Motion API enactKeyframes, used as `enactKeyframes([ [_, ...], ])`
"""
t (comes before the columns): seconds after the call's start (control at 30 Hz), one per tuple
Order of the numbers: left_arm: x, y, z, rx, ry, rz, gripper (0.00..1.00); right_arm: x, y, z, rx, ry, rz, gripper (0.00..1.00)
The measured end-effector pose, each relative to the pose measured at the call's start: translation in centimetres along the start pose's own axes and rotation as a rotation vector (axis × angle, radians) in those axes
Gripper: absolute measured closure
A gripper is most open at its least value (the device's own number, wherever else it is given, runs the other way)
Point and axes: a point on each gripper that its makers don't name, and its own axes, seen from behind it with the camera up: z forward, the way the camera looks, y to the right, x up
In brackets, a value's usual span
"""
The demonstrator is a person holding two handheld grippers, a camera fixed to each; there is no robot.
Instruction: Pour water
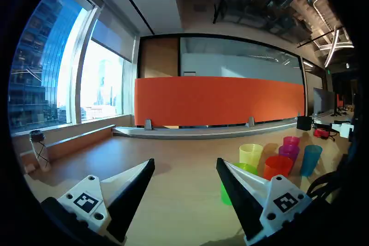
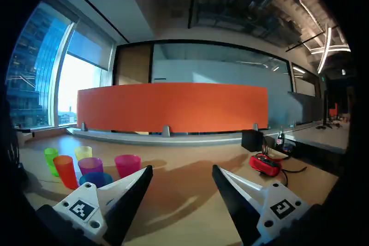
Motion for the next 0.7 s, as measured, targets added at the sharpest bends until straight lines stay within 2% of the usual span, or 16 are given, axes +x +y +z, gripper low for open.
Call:
enactKeyframes([
  [0.7,-0.10,0.08,0.15,0.000,0.001,-0.001,0.01,0.04,0.07,-0.03,0.000,0.000,0.000,0.00],
])
